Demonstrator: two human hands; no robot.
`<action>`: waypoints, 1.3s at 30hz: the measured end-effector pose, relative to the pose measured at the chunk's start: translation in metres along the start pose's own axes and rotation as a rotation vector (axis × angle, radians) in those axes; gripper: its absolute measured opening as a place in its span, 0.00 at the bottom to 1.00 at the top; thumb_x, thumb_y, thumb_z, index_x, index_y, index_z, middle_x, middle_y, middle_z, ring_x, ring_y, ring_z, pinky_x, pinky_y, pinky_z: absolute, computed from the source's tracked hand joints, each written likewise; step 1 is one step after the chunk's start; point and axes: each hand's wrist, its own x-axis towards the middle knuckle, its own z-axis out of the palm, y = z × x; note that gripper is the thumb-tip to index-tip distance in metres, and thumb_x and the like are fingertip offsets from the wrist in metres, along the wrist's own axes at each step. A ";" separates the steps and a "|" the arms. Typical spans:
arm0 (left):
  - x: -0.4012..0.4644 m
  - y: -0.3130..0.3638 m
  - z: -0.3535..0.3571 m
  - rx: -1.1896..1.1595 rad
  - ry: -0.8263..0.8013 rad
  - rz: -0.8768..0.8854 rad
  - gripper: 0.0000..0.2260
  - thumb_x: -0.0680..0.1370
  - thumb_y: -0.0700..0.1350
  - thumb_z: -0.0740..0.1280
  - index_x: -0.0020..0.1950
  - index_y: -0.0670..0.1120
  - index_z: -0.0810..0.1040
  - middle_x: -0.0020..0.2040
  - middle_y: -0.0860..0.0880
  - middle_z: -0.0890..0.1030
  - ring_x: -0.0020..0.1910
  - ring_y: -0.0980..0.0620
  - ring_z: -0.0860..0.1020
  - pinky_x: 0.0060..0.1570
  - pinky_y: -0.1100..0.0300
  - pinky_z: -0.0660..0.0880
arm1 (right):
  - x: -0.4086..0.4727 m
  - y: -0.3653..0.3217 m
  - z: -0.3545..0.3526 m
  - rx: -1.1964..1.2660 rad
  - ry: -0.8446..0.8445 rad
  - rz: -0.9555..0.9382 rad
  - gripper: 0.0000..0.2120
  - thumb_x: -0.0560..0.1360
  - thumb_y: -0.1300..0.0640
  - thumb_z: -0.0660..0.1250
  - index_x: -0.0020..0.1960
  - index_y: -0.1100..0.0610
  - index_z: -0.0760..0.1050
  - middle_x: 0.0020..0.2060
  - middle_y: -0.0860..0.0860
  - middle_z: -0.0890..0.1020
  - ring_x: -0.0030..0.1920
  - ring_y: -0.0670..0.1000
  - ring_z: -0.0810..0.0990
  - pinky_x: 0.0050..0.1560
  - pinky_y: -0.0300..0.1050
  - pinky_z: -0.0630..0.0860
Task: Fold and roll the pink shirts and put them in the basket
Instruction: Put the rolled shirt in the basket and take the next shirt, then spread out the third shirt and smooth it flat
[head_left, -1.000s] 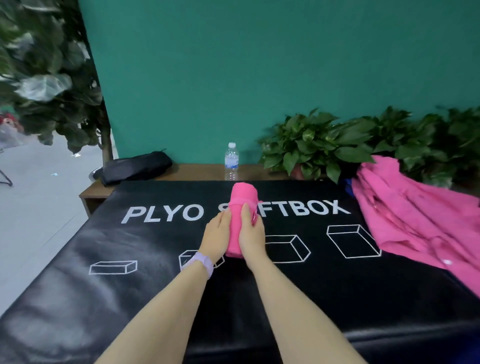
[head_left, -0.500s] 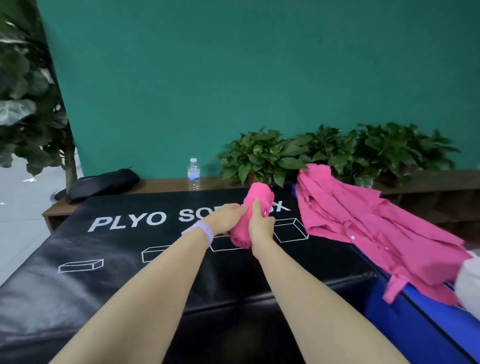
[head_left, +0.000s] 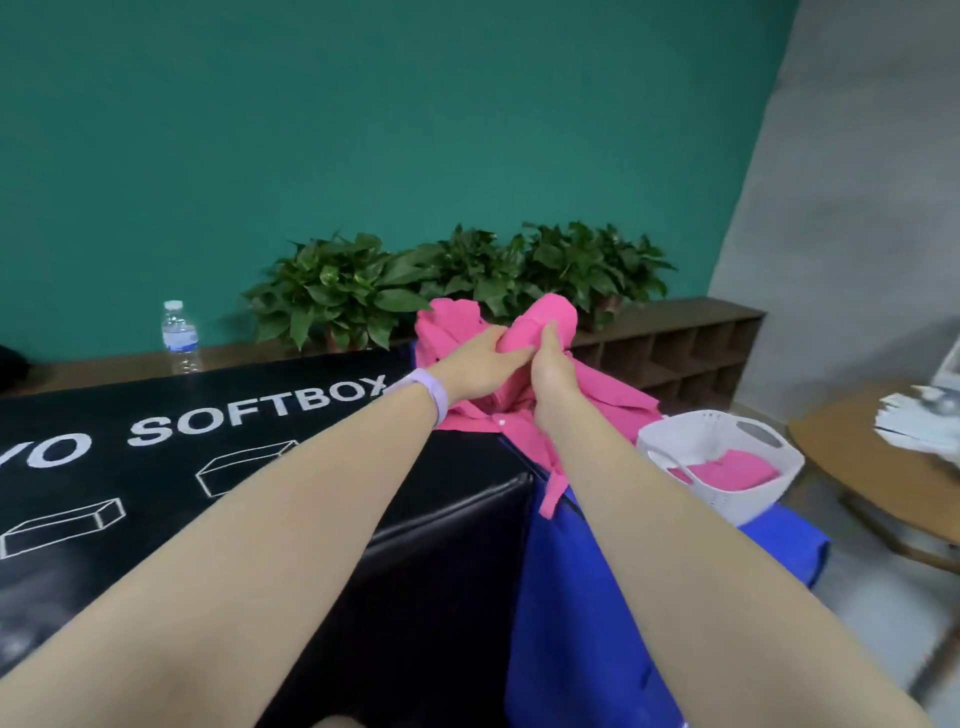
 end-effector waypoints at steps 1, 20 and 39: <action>0.004 0.007 0.010 0.021 -0.006 0.025 0.26 0.80 0.63 0.63 0.70 0.46 0.70 0.61 0.49 0.79 0.56 0.49 0.79 0.60 0.50 0.76 | 0.005 -0.004 -0.016 0.003 0.008 -0.015 0.36 0.79 0.32 0.56 0.75 0.58 0.69 0.67 0.59 0.78 0.63 0.59 0.79 0.66 0.55 0.75; 0.099 0.038 0.200 0.177 -0.152 0.295 0.23 0.78 0.56 0.69 0.69 0.47 0.72 0.60 0.48 0.80 0.54 0.49 0.79 0.55 0.50 0.77 | 0.087 -0.002 -0.246 -0.056 0.284 0.086 0.32 0.79 0.43 0.68 0.74 0.61 0.65 0.55 0.61 0.76 0.44 0.61 0.80 0.53 0.62 0.83; 0.129 0.024 0.234 0.684 -0.289 0.351 0.16 0.76 0.57 0.65 0.62 0.58 0.81 0.47 0.51 0.69 0.53 0.46 0.66 0.54 0.50 0.61 | 0.117 0.042 -0.268 -1.658 0.481 -0.076 0.37 0.81 0.34 0.46 0.64 0.62 0.78 0.65 0.64 0.76 0.65 0.63 0.74 0.67 0.55 0.68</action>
